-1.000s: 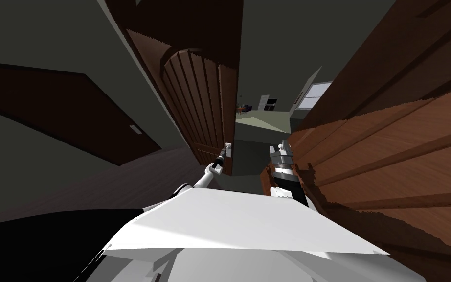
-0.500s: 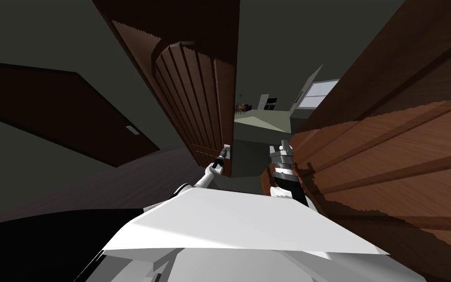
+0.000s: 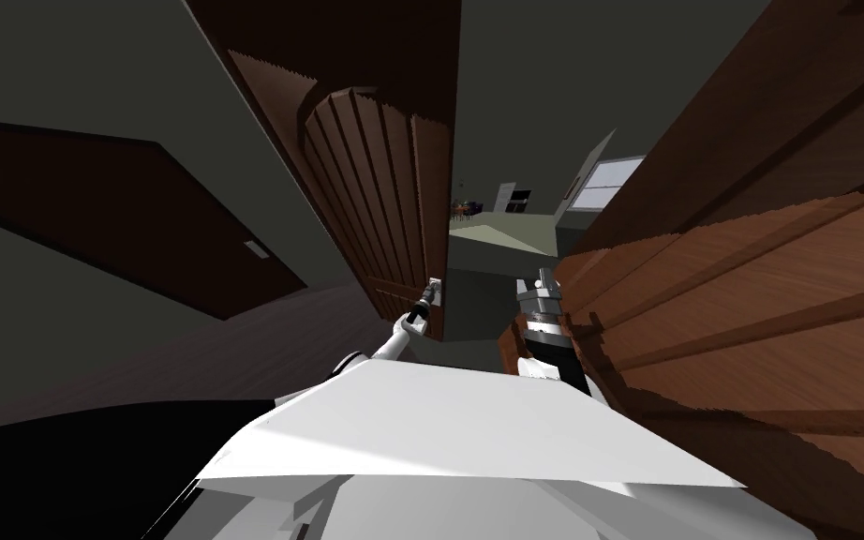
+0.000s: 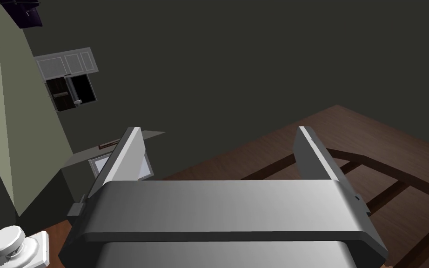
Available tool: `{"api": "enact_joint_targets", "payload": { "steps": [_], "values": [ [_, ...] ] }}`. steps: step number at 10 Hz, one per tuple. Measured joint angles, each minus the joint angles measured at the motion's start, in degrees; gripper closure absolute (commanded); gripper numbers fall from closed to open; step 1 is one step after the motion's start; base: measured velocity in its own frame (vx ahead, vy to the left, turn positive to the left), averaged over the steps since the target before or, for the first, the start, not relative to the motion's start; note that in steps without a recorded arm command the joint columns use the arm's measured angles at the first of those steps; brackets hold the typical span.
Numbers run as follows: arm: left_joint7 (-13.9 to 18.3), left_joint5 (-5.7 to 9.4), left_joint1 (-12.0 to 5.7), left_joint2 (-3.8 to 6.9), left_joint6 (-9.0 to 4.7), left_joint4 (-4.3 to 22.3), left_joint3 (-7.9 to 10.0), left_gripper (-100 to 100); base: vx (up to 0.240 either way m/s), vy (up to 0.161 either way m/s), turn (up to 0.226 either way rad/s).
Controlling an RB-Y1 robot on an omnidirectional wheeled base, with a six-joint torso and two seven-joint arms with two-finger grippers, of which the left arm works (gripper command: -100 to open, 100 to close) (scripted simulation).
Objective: Push the door open
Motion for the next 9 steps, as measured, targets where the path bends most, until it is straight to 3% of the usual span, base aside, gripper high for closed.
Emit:
{"api": "enact_joint_targets", "payload": {
  "steps": [4, 5, 6, 9],
  "values": [
    [-3.37, 3.07, 0.71, 0.05, 0.79, -1.23, -1.25, 100, 0.194, -0.045, 0.120],
    [-4.13, 4.13, -0.17, 0.37, -0.14, -0.11, -1.14, 100, 0.184, -0.019, 0.244],
    [-5.19, 5.38, -0.51, 0.76, -0.78, 0.29, -0.92, -100, -0.023, -0.033, 0.128],
    [-5.30, 5.62, -0.45, 1.19, -0.38, -0.02, -0.68, -100, -0.214, -0.038, 0.027]
  ]
}}
